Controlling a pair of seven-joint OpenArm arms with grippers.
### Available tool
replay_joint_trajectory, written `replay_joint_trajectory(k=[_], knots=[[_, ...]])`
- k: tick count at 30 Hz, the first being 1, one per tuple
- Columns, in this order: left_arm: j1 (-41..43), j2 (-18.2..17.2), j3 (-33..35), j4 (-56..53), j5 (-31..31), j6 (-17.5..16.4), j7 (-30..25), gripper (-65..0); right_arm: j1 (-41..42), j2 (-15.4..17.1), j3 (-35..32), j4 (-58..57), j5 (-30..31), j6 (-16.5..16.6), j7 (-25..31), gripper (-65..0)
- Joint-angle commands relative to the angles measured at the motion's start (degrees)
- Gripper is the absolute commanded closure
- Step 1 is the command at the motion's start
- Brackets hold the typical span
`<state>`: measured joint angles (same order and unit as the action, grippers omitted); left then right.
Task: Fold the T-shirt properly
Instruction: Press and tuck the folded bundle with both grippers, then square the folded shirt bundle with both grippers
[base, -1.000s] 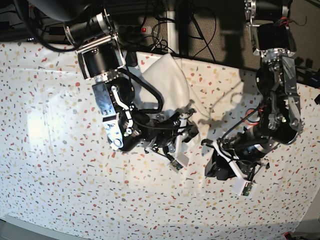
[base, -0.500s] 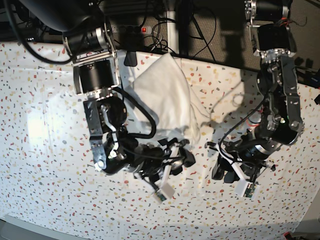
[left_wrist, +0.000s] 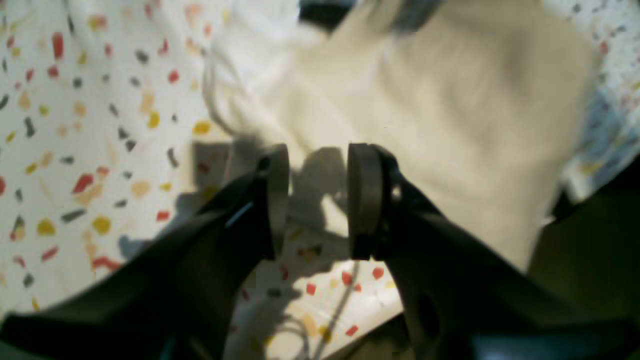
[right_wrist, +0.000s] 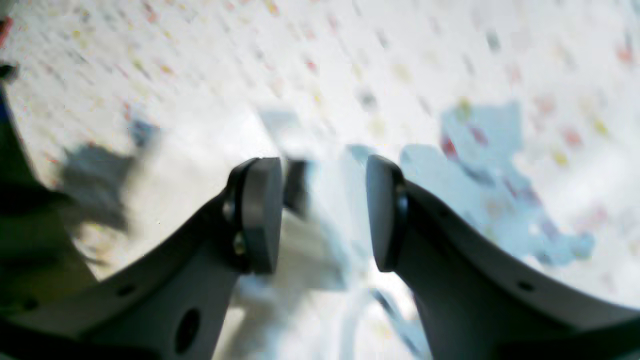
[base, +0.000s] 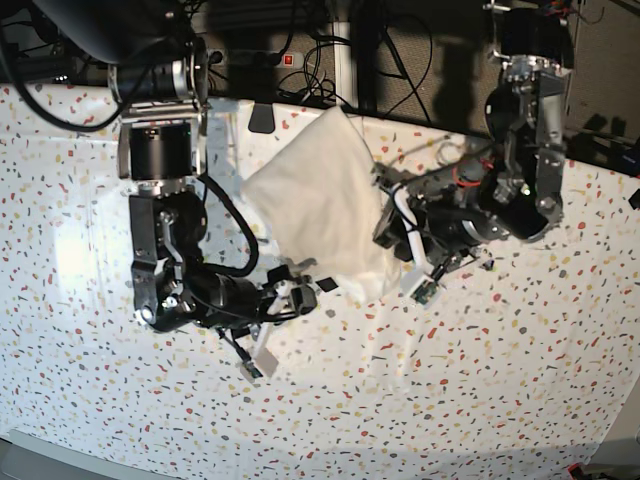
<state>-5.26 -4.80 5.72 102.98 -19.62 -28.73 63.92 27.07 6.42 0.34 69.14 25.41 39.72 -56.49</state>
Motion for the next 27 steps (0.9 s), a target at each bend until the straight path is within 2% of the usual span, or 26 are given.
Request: replay_joint_trajectory(k=[1, 4, 5, 8, 10, 14, 20, 25, 27], knots=[[-1.05, -0.81, -0.33, 1.01, 0.22, 0.02, -2.82, -19.4, 1.18, 1.33, 0.13, 1.01, 0.79, 0.28, 0.96, -27.7], [-0.79, -3.50, -0.42, 1.01, 5.14, 0.35, -4.90, -19.4, -1.68, 5.27, 0.13, 1.01, 3.78, 0.28, 0.76, -27.7], [-0.79, -4.92, -0.42, 0.98, 6.19, 1.62, -5.42, -19.4, -2.78, 6.45, 0.13, 1.03, 4.98, 0.28, 0.35, -27.6], [-0.42, -8.70, -0.42, 0.98, 6.03, 4.63, -4.48, -19.4, -6.10, 8.87, 0.13, 1.03, 9.25, 0.28, -1.99, -27.6], [0.50, -9.51, -0.42, 0.87, 4.70, 5.40, -4.72, -19.4, -8.20, 9.68, 0.13, 1.03, 12.87, 0.28, -3.30, -27.6], [2.75, -9.38, 0.33, 0.33, 3.54, 5.31, -8.96, -19.4, -11.50, 9.62, 0.09, 1.14, 18.10, 0.28, -5.51, -27.6], [2.71, -9.35, 3.56, -4.07, 3.50, 5.35, -8.70, -19.4, -15.50, 9.66, 0.09, 3.32, 24.46, 0.28, -11.26, -27.6], [2.71, -9.33, 5.84, -6.71, 3.45, 5.40, -12.46, -19.4, -17.64, 9.64, 0.09, 5.49, 24.74, 0.28, -11.34, -27.6], [2.36, -9.33, 6.56, -6.69, 1.22, 5.40, -13.03, -19.4, -17.73, 9.64, 0.09, 5.51, 24.74, 0.28, -11.37, -27.6]])
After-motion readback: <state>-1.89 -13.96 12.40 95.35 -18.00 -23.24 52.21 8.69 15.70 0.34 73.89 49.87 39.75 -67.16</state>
